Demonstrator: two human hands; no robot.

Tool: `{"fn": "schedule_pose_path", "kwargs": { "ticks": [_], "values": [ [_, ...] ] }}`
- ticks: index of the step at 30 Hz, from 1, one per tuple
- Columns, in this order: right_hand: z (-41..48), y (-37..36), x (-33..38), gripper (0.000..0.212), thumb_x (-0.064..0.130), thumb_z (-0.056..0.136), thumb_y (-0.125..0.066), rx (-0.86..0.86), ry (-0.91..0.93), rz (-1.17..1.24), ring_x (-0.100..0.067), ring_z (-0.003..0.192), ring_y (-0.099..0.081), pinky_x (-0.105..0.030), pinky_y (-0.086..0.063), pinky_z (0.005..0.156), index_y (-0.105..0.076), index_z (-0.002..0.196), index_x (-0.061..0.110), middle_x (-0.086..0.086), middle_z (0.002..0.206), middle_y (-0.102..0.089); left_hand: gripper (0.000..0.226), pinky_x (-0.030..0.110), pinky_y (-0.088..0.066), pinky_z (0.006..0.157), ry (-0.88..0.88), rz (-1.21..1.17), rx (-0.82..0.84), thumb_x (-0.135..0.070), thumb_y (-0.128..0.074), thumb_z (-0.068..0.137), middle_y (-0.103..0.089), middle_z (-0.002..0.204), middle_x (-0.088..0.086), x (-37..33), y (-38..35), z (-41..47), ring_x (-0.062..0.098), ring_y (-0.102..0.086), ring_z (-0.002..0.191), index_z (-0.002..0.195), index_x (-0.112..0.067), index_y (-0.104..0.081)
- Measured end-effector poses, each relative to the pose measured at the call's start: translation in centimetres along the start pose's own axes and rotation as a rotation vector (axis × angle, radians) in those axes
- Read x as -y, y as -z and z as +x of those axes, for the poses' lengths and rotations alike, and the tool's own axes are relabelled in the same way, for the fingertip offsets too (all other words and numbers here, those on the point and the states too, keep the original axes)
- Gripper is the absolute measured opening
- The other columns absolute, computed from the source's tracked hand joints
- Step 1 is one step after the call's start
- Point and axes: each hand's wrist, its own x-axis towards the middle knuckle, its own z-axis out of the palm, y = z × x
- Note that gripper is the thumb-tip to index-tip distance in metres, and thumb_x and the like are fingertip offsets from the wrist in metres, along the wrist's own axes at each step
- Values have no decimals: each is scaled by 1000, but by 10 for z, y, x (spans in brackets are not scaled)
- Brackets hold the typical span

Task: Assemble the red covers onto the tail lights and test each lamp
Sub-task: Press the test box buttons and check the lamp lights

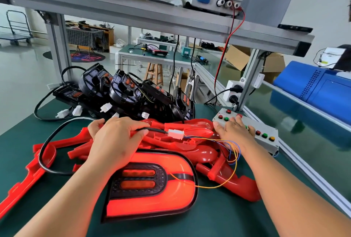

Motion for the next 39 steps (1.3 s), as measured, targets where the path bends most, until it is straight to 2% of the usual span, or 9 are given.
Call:
{"fn": "schedule_pose_path", "kwargs": {
  "ticks": [4, 5, 7, 11, 16, 21, 25, 33, 39],
  "values": [
    [-7, -4, -8, 61, 59, 100, -13, -38, 27, 149, -15, 150, 13, -50, 2, 119, -55, 104, 14, -3, 165, -8, 16, 41, -14, 101, 8, -8, -13, -46, -57, 90, -55, 82, -22, -1, 0, -1, 14, -55, 109, 100, -49, -69],
    [-10, -6, -11, 59, 58, 100, -15, -55, 34, 167, -16, 150, 14, -49, 2, 119, -54, 104, 15, -4, 165, -6, 16, 40, -13, 101, 14, -10, -9, -46, -57, 90, -56, 83, -21, -1, 0, -1, 15, -55, 110, 100, -49, -69],
    [-18, -9, -21, 65, 59, 100, -15, -98, 12, 149, -16, 150, 13, -49, 2, 120, -52, 122, 11, -5, 165, -2, 17, 40, -13, 101, 19, -10, -2, -47, -56, 91, -56, 85, -21, -1, -1, -1, 17, -54, 114, 101, -49, -69],
    [-35, -14, -41, 79, 63, 96, -8, -164, -153, 29, -21, 151, 10, -48, 0, 119, -44, 139, 8, -12, 164, -3, 17, 40, -12, 101, 14, -10, -1, -47, -55, 91, -63, 91, -18, -1, -1, 0, 18, -53, 117, 102, -49, -69],
    [-49, -20, -54, 87, 66, 93, -2, -120, -262, -74, -23, 151, 8, -49, -2, 119, -23, 153, 7, -12, 164, -8, 17, 41, -13, 102, 25, -6, 5, -46, -56, 91, -65, 94, -18, -2, 0, -1, 20, -52, 119, 102, -50, -69],
    [-50, -22, -57, 88, 69, 93, -5, -125, -240, -143, -19, 151, 8, -48, 1, 119, -21, 153, 6, -9, 164, -9, 18, 47, -17, 104, 30, 8, 41, -46, -54, 93, -60, 89, -19, -2, 1, 0, 20, -50, 122, 105, -51, -67],
    [-51, -26, -57, 88, 68, 93, -6, -138, -226, -185, -19, 151, 6, -48, 0, 121, -27, 151, 6, -10, 164, -10, 18, 47, -17, 104, 39, -9, 35, -45, -55, 93, -65, 96, -17, -4, 2, 0, 21, -50, 122, 105, -50, -68],
    [-50, -30, -56, 92, 70, 90, -3, -160, -238, -212, -20, 152, 4, -47, -1, 119, -30, 150, 5, -10, 164, -10, 17, 46, -16, 103, 24, -19, 9, -43, -55, 93, -56, 87, -20, -3, 1, -1, 18, -53, 114, 102, -48, -69],
    [-50, -31, -55, 92, 71, 90, -2, -162, -244, -217, -20, 152, 4, -47, -2, 120, -30, 150, 6, -9, 164, -10, 17, 45, -16, 102, 20, -18, -4, -43, -55, 93, -58, 89, -19, -3, 0, 0, 15, -52, 110, 102, -48, -69]
  ]
}}
